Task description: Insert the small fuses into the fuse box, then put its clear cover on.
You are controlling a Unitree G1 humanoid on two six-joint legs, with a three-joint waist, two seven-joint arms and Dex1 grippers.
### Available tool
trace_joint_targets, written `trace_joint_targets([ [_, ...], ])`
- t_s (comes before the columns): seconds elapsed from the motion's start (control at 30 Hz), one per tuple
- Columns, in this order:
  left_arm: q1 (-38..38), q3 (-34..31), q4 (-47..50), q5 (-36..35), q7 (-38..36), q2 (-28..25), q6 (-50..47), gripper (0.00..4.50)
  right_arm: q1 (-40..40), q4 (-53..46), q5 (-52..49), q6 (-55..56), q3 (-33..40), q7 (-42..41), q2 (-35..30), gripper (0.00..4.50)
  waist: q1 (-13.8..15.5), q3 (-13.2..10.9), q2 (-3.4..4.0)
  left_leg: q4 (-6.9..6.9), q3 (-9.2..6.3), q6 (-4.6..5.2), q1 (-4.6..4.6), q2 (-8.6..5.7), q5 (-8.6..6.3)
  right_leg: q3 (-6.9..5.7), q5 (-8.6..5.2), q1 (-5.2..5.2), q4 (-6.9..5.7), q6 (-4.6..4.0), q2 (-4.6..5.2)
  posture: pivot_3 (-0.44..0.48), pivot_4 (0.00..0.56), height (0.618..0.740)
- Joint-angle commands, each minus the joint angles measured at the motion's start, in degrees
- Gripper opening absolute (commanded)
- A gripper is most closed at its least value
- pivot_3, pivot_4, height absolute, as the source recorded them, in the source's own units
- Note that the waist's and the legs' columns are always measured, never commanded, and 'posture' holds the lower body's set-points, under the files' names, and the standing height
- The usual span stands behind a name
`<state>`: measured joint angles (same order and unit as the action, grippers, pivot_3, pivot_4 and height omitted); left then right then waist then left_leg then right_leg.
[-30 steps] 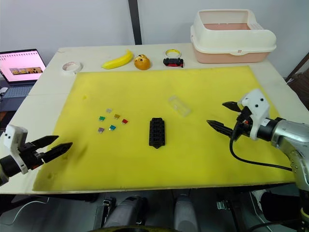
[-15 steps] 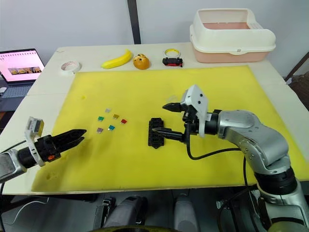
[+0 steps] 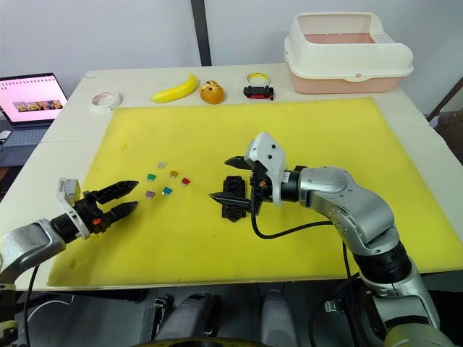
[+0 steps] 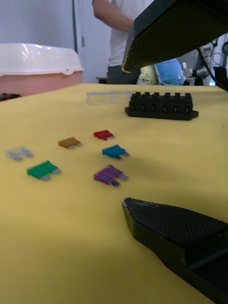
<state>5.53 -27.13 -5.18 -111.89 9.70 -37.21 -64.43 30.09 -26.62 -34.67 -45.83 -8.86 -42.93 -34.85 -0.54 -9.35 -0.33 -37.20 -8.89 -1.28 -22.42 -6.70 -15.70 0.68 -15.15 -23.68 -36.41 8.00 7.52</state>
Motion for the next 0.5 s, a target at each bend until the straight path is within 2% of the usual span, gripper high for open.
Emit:
trace_joint_targets([
  [0.03,0.9,1.3,0.4,-1.1,1.6,1.2,0.4,4.46,0.9,-0.9,0.4,0.7,0.5,0.4,0.7,4.5,0.0,0.0,0.0,0.0,0.03,0.0,0.0,0.0,0.0,0.03,0.0,-0.01,0.0,0.0,-0.03,0.0,0.15,0.74],
  [0.37,1.4,4.6,-0.5,-1.1,4.0,2.5,1.4,4.46,-0.2,-1.5,0.6,0.1,1.1,1.2,0.6,4.5,0.3,0.0,-0.02,-0.01,0.32,0.04,0.01,0.0,-0.02,0.26,0.0,-0.12,-0.06,0.01,-0.02,0.0,0.15,0.74],
  [0.5,1.3,6.0,-3.2,1.0,0.2,2.1,-0.1,4.46,-0.7,-2.0,0.5,-0.2,1.5,1.6,0.3,4.5,0.6,0.0,-0.01,0.0,0.42,0.06,0.01,0.0,-0.03,0.33,0.01,-0.18,-0.1,0.01,-0.02,0.0,0.15,0.74],
])
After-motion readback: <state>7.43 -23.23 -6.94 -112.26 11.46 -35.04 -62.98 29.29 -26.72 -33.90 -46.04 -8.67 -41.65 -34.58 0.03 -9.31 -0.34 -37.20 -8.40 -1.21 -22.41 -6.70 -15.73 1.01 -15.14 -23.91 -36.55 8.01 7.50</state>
